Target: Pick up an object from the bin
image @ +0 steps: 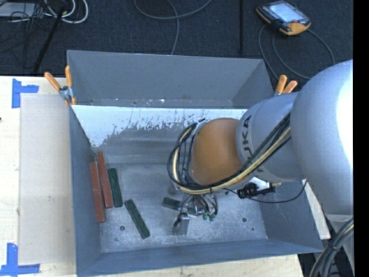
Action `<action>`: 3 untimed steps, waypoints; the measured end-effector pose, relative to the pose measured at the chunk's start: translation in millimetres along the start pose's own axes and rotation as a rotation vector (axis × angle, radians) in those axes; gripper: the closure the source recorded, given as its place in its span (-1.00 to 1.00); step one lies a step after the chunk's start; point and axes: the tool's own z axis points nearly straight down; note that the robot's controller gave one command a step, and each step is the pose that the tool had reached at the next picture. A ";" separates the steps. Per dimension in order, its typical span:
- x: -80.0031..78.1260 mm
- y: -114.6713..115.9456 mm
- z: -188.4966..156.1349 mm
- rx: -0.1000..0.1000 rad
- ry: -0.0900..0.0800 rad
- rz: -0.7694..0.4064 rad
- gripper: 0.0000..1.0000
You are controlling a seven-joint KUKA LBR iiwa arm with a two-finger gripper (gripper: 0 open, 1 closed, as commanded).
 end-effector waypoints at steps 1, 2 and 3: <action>-5.2 -13.2 -9.2 -0.002 0.000 0.281 1.00; -5.1 -13.3 -9.1 -0.002 0.000 0.282 1.00; -4.4 -13.5 -12.2 -0.001 0.001 0.282 1.00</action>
Offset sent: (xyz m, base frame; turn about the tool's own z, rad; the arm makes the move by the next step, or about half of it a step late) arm 0.0000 0.0000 0.0000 0.0000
